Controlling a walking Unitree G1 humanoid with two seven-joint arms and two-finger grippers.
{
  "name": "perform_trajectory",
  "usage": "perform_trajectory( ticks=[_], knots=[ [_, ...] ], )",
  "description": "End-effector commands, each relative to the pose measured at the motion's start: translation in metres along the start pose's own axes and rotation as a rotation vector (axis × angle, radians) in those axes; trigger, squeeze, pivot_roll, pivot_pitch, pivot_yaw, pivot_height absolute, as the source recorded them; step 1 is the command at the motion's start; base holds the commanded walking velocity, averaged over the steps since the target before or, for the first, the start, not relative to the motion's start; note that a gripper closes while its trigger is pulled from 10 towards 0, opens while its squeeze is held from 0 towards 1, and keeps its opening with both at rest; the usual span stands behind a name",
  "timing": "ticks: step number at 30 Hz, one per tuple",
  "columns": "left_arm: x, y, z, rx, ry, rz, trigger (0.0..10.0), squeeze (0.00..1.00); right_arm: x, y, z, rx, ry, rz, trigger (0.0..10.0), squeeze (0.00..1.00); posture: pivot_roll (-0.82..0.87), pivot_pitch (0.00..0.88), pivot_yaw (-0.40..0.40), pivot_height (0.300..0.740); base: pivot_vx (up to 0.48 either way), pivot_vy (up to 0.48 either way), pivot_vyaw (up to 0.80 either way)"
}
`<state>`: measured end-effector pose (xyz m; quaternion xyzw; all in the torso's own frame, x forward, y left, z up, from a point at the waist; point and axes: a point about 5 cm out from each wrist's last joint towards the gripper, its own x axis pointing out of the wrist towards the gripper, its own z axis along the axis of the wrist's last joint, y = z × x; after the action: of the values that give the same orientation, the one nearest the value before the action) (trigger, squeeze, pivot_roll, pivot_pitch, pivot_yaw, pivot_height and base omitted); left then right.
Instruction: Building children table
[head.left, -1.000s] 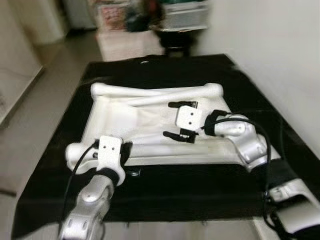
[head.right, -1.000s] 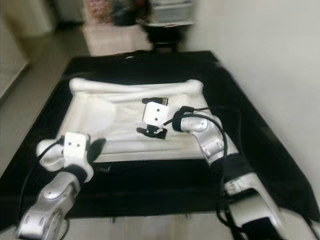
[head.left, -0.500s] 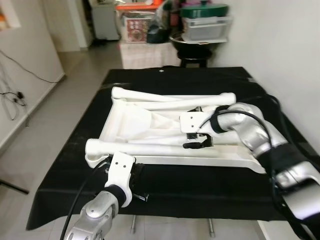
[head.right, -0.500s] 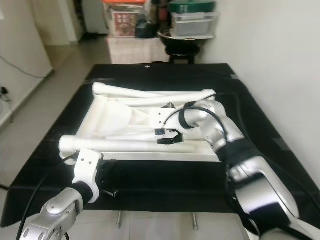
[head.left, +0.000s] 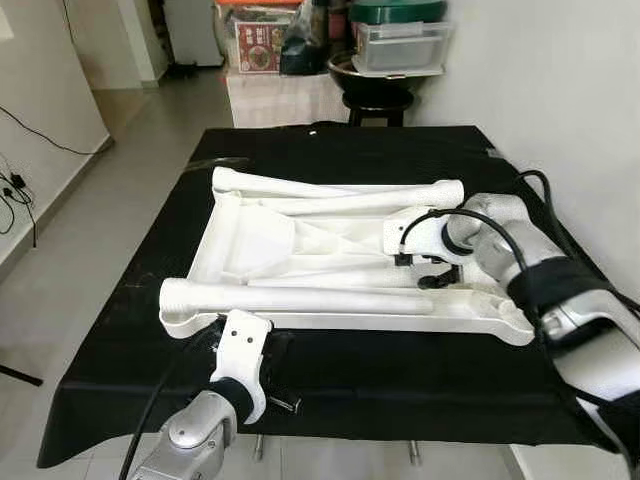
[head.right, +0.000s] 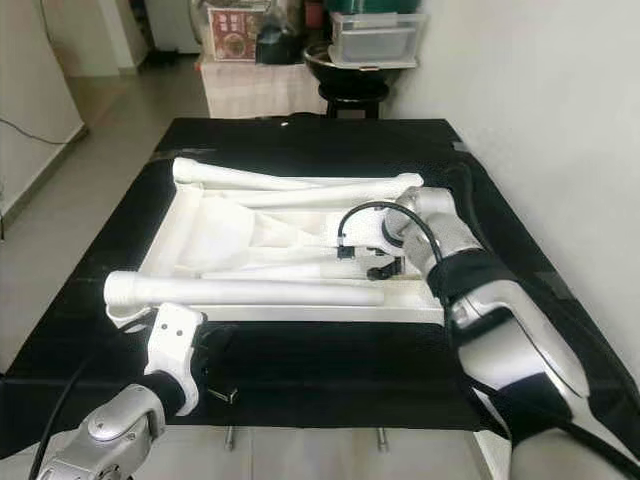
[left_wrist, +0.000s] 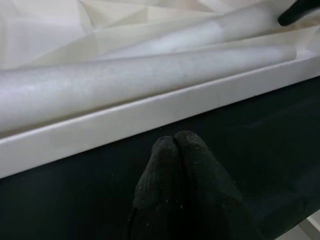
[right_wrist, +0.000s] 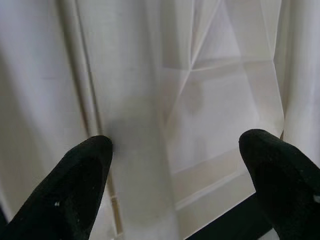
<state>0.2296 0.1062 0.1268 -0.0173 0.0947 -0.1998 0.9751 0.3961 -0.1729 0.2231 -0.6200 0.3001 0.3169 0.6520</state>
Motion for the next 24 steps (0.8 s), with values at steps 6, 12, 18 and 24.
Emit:
perform_trajectory(
  ticks=[6,12,18,24],
  knots=[
    [-0.005,-0.002,0.001,-0.017,0.009,0.001,10.0,0.0,0.007,0.001,-0.004,-0.042,0.109,0.017,10.0,0.0,-0.07,0.086,-0.014,0.74,0.0,0.0,0.0],
    [-0.007,-0.002,0.001,-0.03,0.007,0.009,10.0,0.0,0.011,0.001,-0.006,-0.058,0.151,0.01,10.0,0.0,-0.07,0.093,-0.019,0.74,0.0,0.0,0.0],
    [-0.008,-0.003,0.002,-0.04,0.005,0.016,10.0,0.0,0.016,0.006,-0.005,-0.094,0.19,0.024,0.0,0.0,-0.08,0.098,-0.023,0.74,0.0,0.0,0.0],
    [-0.008,-0.003,0.003,-0.052,0.002,0.02,10.0,0.0,0.024,0.013,-0.003,-0.116,0.207,0.035,0.0,0.0,-0.08,0.101,-0.028,0.74,0.0,0.0,0.0]
  ],
)
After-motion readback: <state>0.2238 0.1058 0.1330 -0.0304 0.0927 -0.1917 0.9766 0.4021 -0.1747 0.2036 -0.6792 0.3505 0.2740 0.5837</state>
